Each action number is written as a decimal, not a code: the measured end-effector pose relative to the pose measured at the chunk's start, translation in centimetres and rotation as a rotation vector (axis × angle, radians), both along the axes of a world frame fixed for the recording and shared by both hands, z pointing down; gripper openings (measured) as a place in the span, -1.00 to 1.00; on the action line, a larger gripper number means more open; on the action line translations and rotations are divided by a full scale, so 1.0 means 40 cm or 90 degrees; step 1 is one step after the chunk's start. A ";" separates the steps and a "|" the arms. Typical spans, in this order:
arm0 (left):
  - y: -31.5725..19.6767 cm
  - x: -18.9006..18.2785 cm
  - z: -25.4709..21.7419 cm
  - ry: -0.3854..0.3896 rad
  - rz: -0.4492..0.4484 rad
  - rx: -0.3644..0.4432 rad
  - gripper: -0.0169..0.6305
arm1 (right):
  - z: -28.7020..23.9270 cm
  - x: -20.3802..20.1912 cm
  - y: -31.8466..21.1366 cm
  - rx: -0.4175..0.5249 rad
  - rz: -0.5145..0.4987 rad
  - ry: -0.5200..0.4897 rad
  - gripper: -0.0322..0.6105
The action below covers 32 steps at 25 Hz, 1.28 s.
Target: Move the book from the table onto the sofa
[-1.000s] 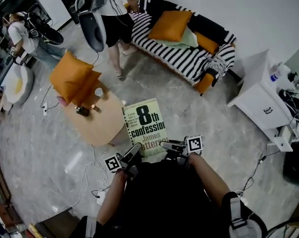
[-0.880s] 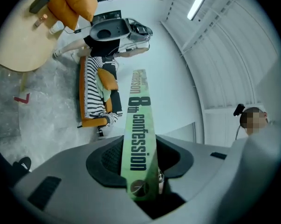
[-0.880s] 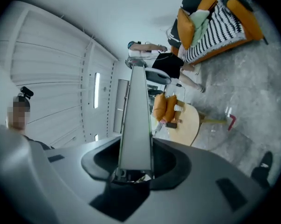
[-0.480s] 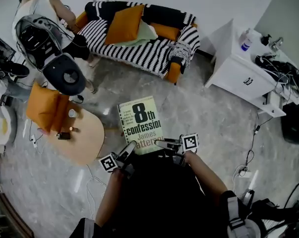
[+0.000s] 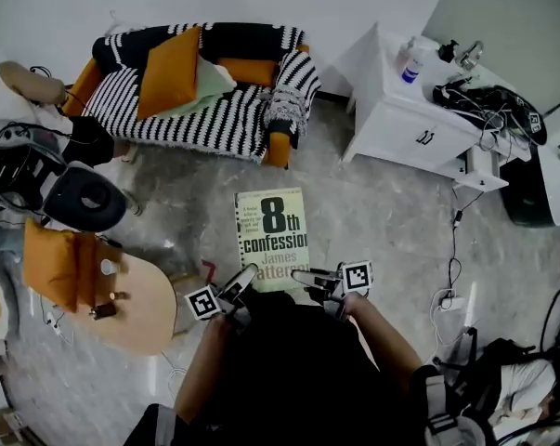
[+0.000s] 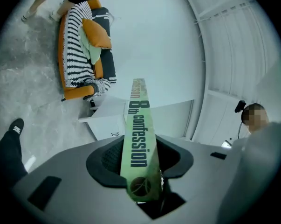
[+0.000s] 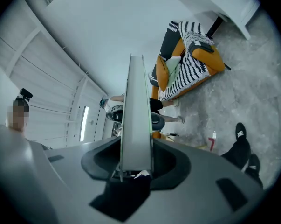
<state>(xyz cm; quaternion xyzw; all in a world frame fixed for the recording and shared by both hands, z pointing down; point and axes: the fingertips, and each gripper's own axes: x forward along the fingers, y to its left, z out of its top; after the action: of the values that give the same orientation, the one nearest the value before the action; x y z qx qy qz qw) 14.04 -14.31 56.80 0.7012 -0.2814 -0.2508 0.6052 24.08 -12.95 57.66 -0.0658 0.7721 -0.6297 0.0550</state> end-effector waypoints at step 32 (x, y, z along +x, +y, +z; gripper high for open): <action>-0.573 -0.072 0.024 -0.019 0.115 -0.030 -0.43 | 0.025 -0.100 -0.490 -0.006 0.064 0.035 -0.33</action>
<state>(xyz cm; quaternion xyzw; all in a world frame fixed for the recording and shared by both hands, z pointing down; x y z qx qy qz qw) 11.16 -37.22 57.74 0.7129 -0.2316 -0.1778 0.6376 20.09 -32.55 58.66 -0.1218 0.7660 -0.6279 0.0647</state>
